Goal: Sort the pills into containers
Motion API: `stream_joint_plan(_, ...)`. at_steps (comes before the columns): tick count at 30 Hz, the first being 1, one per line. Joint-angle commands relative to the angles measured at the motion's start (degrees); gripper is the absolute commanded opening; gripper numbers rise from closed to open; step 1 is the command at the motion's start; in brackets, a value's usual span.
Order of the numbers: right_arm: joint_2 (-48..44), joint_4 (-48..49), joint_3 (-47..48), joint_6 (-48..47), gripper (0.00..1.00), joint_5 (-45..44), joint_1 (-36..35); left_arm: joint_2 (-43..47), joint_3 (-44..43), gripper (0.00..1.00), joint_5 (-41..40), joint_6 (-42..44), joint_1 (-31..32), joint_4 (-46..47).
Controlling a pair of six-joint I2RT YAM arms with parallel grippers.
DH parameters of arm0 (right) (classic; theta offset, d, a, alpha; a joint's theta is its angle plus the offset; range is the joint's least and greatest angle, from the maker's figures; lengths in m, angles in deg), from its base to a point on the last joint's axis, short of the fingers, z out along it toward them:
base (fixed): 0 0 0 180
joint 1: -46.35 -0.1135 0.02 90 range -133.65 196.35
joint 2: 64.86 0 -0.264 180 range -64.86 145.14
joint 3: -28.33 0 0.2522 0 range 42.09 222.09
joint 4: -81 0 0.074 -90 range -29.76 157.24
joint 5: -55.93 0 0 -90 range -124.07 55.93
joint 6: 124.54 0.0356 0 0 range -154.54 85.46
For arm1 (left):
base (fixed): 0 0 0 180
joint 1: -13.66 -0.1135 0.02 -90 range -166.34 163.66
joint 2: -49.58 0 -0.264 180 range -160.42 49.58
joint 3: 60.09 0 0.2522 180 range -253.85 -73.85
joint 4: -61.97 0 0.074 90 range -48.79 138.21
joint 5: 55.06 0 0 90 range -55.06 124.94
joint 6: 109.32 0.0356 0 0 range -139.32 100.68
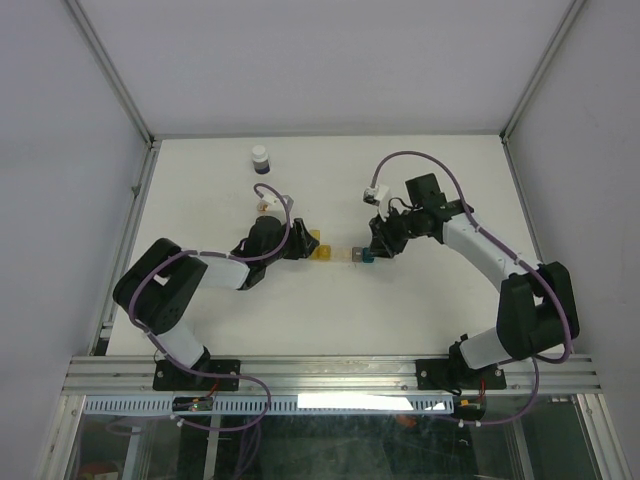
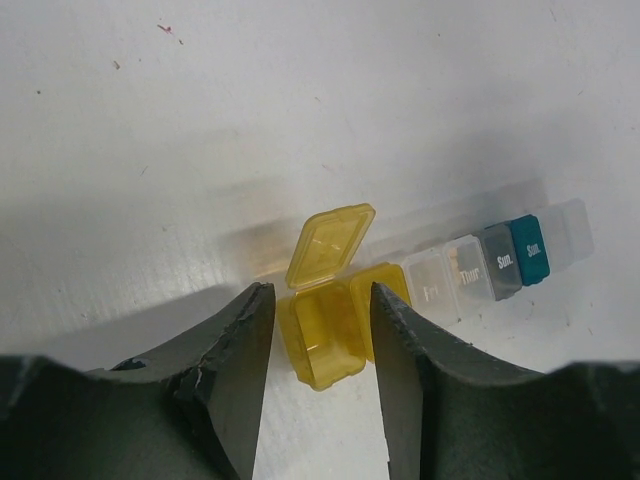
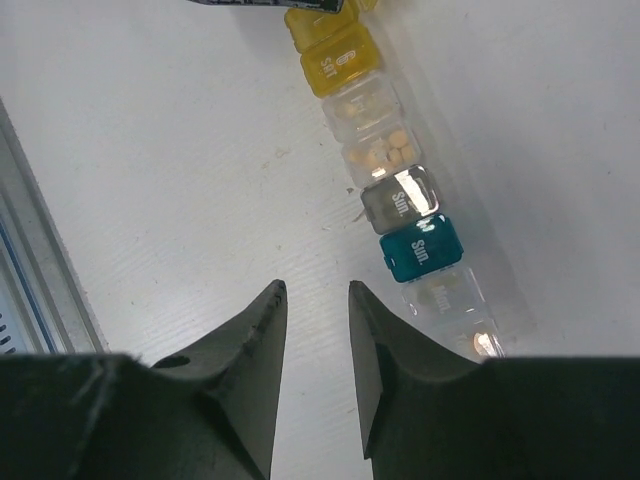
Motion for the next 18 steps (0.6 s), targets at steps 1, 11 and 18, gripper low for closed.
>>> stream_joint_plan(1,-1.94,0.54,-0.30,-0.69,0.34,4.77,1.55,0.33,-1.13,0.43,2.84,-0.77,-0.45,0.34)
stream_joint_plan(11,-3.02,0.08,-0.93,-1.06,0.35,6.24,2.73,-0.10,-1.62,0.40,5.99,-3.95,1.02,-0.74)
stream_joint_plan(18,-3.36,-0.23,-1.06,-1.11,0.35,6.43,3.37,-3.61,-4.81,0.40,7.39,-5.07,4.28,-0.37)
